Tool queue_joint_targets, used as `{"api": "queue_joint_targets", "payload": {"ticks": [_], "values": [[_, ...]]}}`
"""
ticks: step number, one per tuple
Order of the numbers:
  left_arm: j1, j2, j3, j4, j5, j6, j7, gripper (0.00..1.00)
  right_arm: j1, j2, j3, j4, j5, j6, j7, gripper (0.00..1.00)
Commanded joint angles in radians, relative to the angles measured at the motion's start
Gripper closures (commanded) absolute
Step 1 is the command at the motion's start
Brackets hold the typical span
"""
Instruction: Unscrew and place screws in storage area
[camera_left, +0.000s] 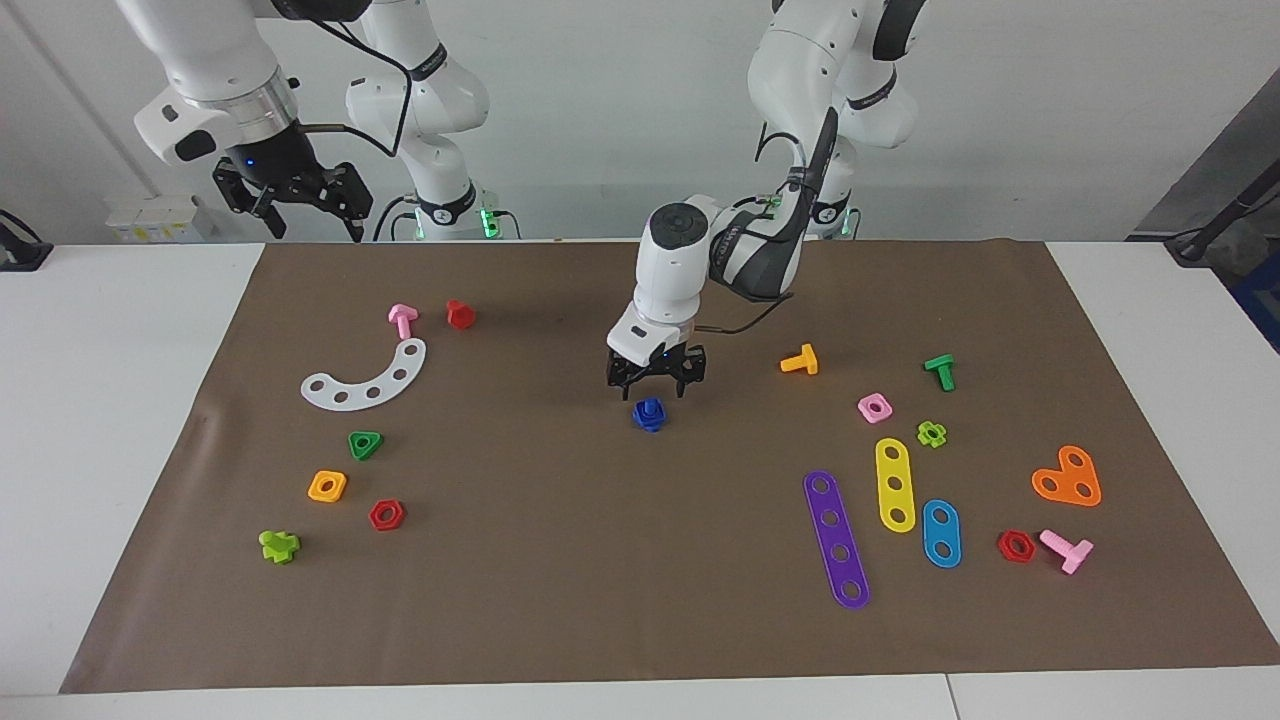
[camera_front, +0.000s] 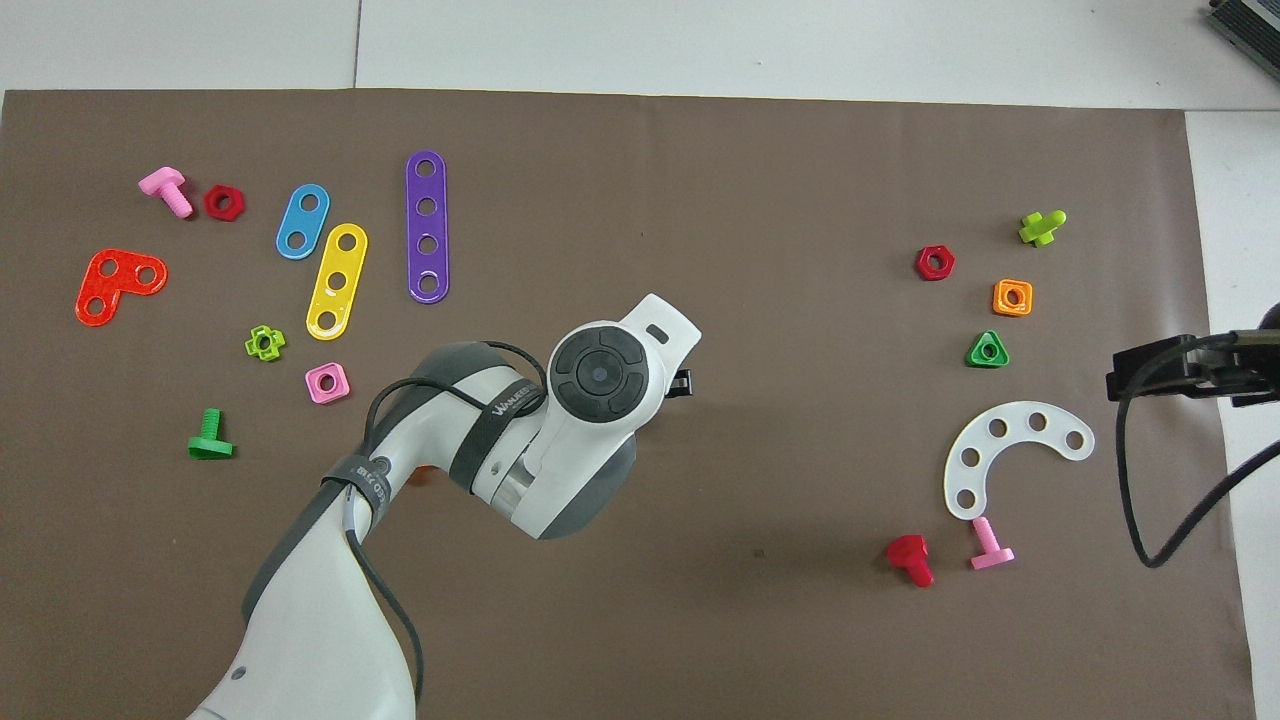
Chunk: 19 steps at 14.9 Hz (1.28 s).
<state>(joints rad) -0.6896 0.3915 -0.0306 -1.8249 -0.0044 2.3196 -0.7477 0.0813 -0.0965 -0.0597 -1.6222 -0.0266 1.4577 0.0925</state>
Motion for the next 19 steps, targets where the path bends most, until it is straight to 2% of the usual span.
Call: {"api": "queue_joint_targets", "payload": {"ticks": [1,9,12,15,19], "values": [[-0.022,0.017,0.021,0.010,0.015,0.015,-0.050,0.10,-0.012,-0.022,0.008,-0.028,0.004,0.021,-0.033,0.00],[-0.021,0.046,0.025,0.006,0.023,0.101,-0.085,0.13,-0.012,-0.022,0.008,-0.027,0.004,0.021,-0.033,0.00],[-0.021,0.047,0.025,0.004,0.023,0.100,-0.085,0.26,-0.012,-0.022,0.008,-0.028,0.004,0.021,-0.033,0.00],[-0.019,0.046,0.025,0.002,0.027,0.095,-0.085,0.33,-0.012,-0.022,0.008,-0.027,0.004,0.021,-0.033,0.00],[-0.019,0.046,0.025,0.006,0.026,0.075,-0.088,0.59,-0.012,-0.022,0.008,-0.027,0.004,0.021,-0.033,0.00]]}}
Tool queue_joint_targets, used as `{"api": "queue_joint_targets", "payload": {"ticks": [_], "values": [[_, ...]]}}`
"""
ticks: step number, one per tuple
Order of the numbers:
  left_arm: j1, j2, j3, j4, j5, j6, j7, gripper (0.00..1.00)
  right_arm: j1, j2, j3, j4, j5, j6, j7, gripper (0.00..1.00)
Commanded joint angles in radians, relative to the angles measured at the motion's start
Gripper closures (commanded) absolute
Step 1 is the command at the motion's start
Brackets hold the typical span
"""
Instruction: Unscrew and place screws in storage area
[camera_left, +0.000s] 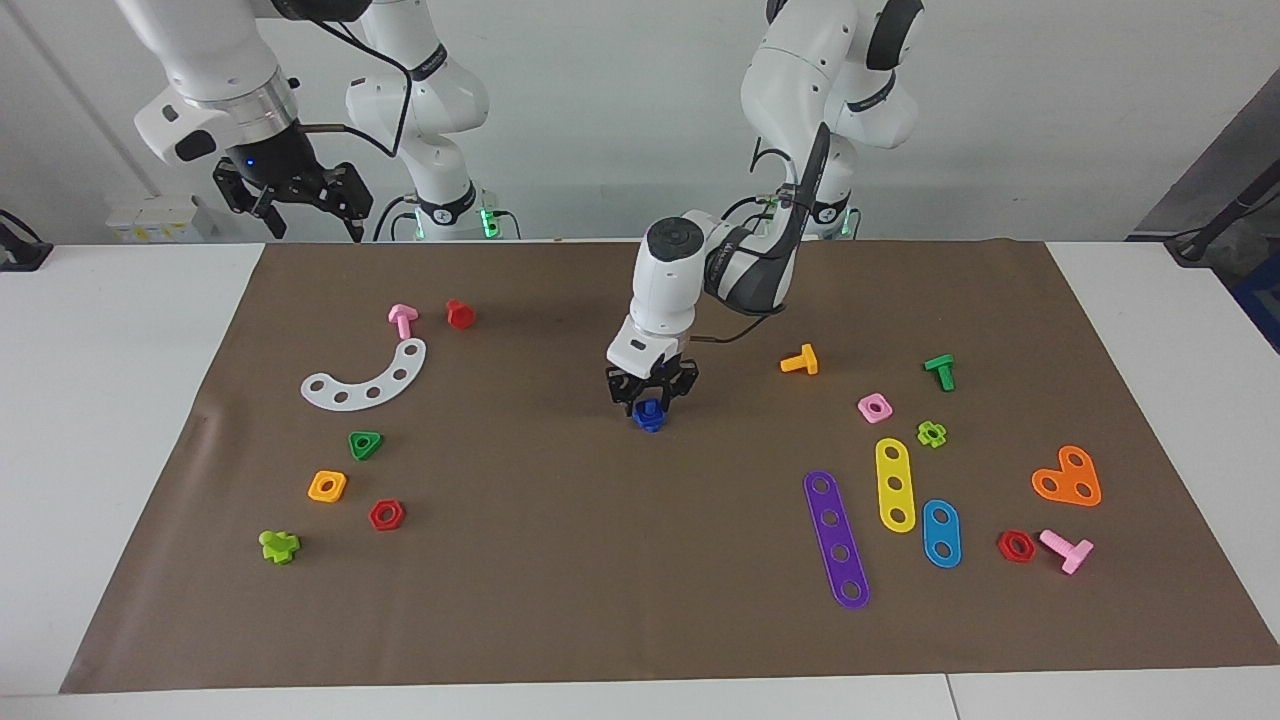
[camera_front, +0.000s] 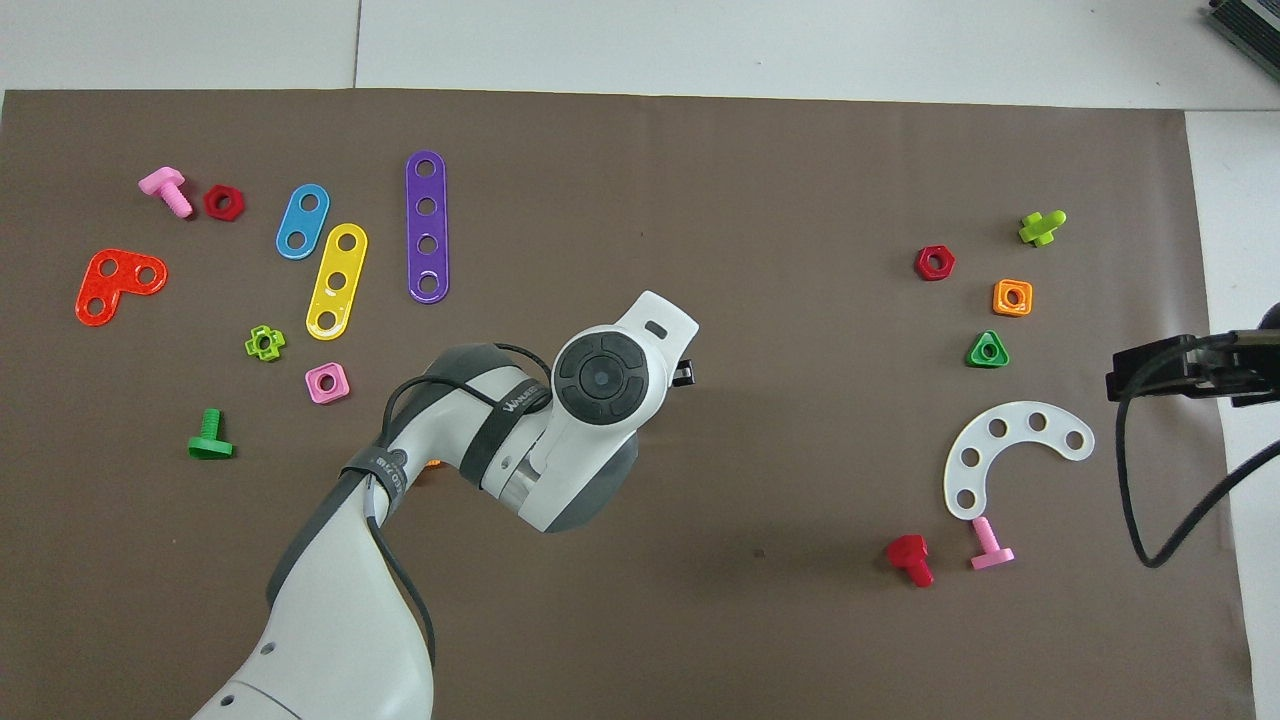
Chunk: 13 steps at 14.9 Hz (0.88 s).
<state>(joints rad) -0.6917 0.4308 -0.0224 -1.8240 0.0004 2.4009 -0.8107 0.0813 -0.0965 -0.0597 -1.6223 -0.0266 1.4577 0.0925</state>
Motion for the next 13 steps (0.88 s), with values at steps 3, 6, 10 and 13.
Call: {"api": "queue_joint_targets", "payload": {"ticks": [3,6,10,13], "values": [[-0.017,0.006,0.016,0.005,0.021,-0.008,-0.025,0.67,-0.012,-0.022,0.008,-0.027,0.004,0.021,-0.033,0.00],[-0.019,0.006,0.018,0.008,0.021,-0.017,-0.025,0.76,-0.012,-0.022,0.008,-0.028,0.004,0.021,-0.033,0.00],[-0.022,0.006,0.016,0.041,0.021,-0.066,-0.030,0.77,-0.012,-0.022,0.008,-0.027,0.004,0.021,-0.033,0.00],[-0.022,0.006,0.016,0.069,0.026,-0.098,-0.032,0.78,-0.012,-0.022,0.008,-0.027,0.004,0.021,-0.033,0.00]]}}
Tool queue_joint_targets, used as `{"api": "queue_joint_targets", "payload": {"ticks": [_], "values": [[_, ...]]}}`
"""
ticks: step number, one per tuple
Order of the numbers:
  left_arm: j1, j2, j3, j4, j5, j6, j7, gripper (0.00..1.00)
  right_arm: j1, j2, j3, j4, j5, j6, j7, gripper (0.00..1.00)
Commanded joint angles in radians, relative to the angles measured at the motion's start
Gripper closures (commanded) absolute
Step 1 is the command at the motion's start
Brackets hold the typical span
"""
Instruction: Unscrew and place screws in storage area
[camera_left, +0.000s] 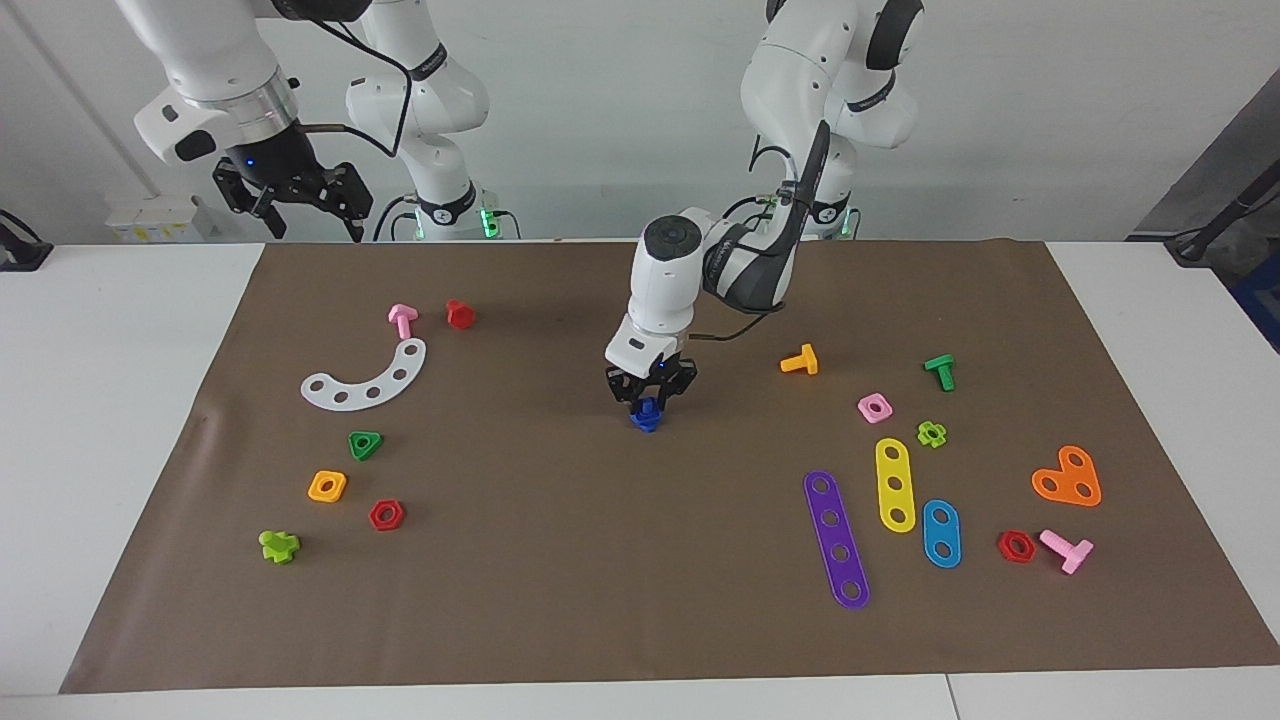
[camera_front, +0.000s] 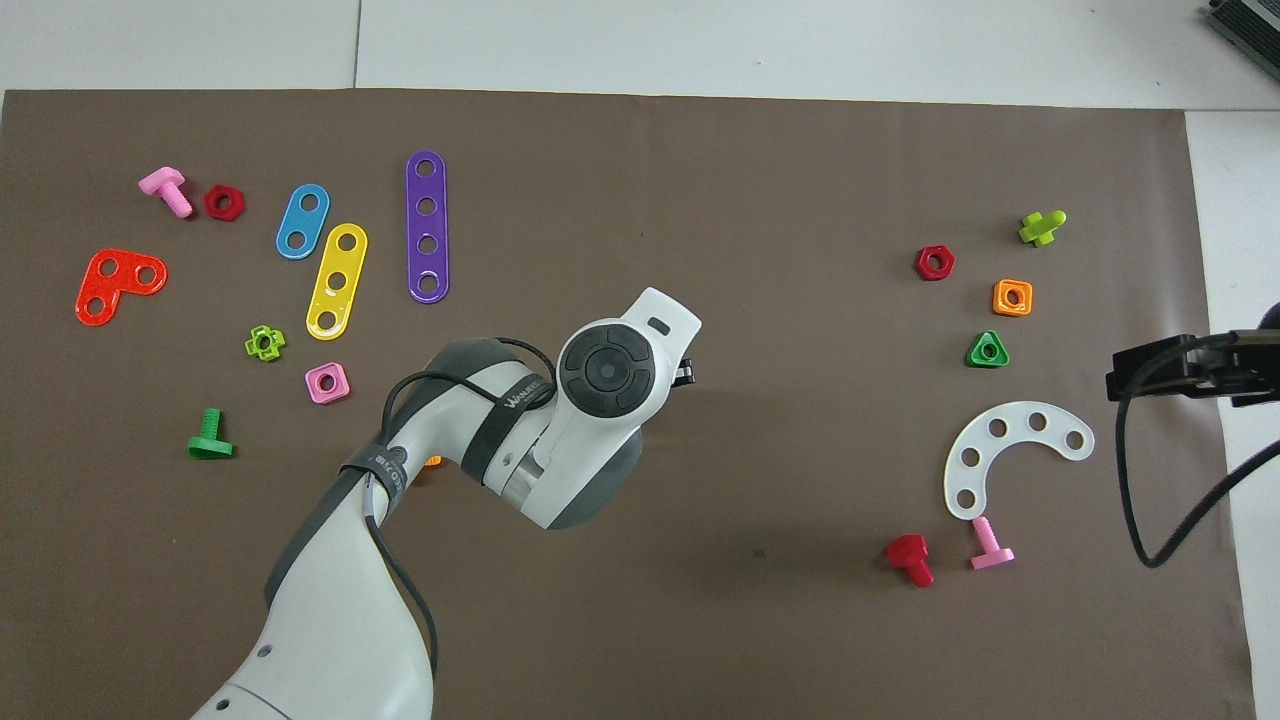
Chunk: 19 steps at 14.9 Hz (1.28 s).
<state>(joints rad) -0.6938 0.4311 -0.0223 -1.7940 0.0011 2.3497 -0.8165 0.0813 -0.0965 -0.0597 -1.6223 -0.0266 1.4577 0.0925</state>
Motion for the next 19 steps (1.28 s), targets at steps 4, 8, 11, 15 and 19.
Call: {"api": "queue_joint_targets", "payload": {"ticks": [4,8,11,15,19], "values": [[-0.018,0.000,0.018,0.042,0.025,-0.052,-0.026,0.79,-0.012,-0.022,0.008,-0.027,0.004,0.021,-0.033,0.00],[-0.016,-0.037,0.018,0.041,0.033,-0.096,-0.024,0.79,-0.012,-0.022,0.008,-0.028,0.004,0.021,-0.033,0.00],[-0.006,-0.080,0.016,0.039,0.033,-0.121,-0.023,0.79,-0.012,-0.022,0.008,-0.028,0.004,0.021,-0.033,0.00],[0.029,-0.110,0.018,0.019,0.033,-0.128,-0.004,0.78,-0.012,-0.023,0.008,-0.027,0.004,0.021,-0.033,0.00],[0.143,-0.140,0.018,-0.044,0.033,-0.128,0.187,0.78,-0.012,-0.022,0.006,-0.027,0.004,0.023,-0.028,0.00]]}}
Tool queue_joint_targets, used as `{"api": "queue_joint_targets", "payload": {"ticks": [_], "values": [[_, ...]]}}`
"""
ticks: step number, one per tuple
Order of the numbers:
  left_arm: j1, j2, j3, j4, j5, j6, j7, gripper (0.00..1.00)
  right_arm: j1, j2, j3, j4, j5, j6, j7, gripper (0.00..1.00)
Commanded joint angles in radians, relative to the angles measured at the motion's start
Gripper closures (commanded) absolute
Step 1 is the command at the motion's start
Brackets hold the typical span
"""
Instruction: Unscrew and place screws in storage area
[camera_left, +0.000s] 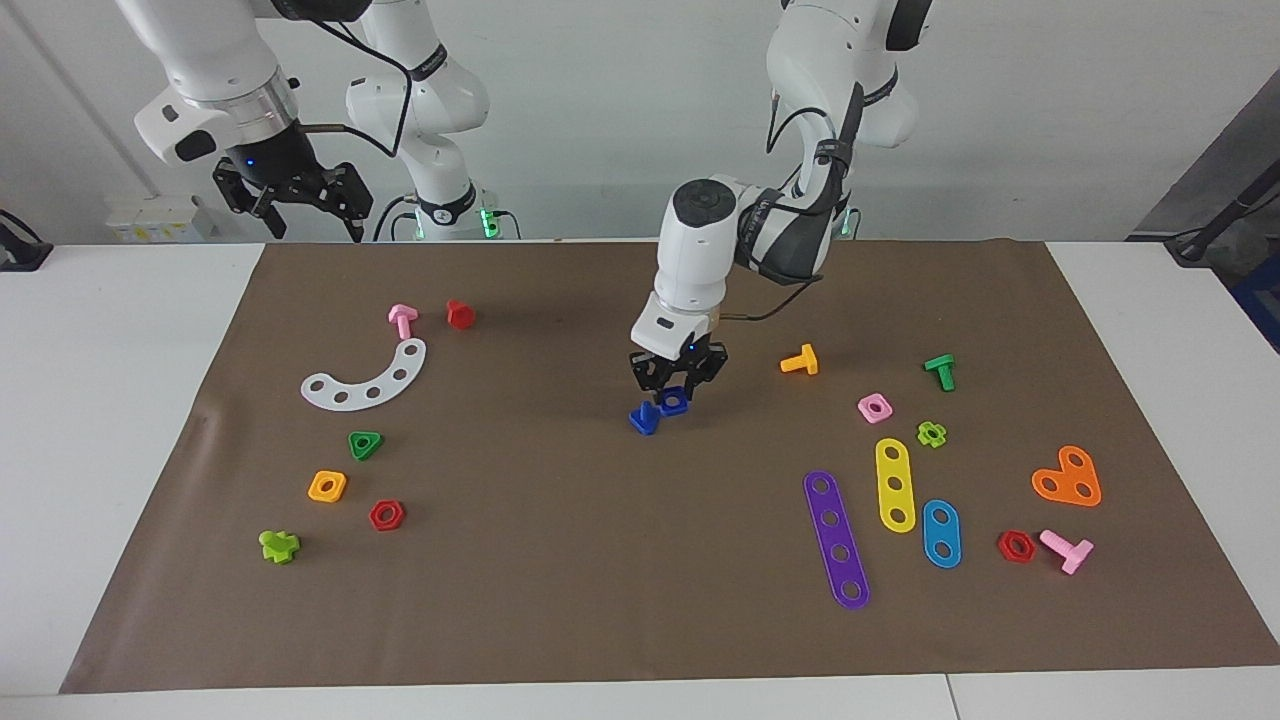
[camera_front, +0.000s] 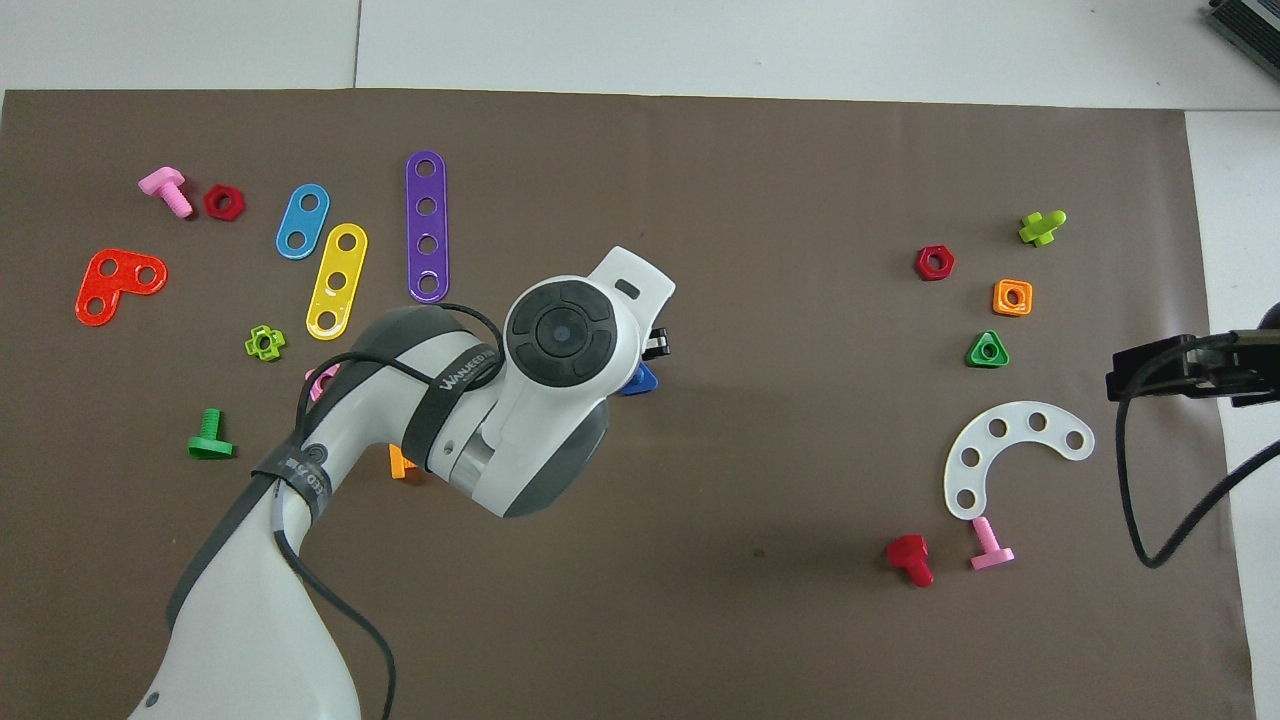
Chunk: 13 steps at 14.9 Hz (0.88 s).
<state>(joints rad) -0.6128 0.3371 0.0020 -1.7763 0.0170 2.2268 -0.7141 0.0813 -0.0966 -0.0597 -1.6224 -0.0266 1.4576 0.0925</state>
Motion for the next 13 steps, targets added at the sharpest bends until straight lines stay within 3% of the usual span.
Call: {"api": "queue_joint_targets", "payload": {"ticks": [1,4,6,9,11,13], "values": [[0.099,-0.049,-0.008,-0.071,0.017,-0.006,0.140,0.78,-0.014,-0.022,0.008,-0.027,0.007,0.021,-0.034,0.00],[0.186,-0.102,-0.010,-0.173,0.017,0.022,0.279,0.78,-0.005,-0.025,0.014,-0.027,0.005,0.023,-0.039,0.00],[0.237,-0.110,-0.010,-0.218,0.017,0.068,0.352,0.78,-0.003,-0.012,0.015,-0.024,0.004,0.108,-0.043,0.00],[0.306,-0.128,-0.010,-0.316,0.017,0.192,0.441,0.78,0.018,0.086,0.037,0.041,0.005,0.133,-0.027,0.00],[0.329,-0.141,-0.011,-0.369,0.017,0.252,0.476,0.76,0.087,0.106,0.044,0.020,0.005,0.223,0.086,0.00],[0.331,-0.145,-0.011,-0.383,0.017,0.264,0.478,0.59,0.164,0.155,0.046,0.016,0.007,0.260,0.179,0.00]]}}
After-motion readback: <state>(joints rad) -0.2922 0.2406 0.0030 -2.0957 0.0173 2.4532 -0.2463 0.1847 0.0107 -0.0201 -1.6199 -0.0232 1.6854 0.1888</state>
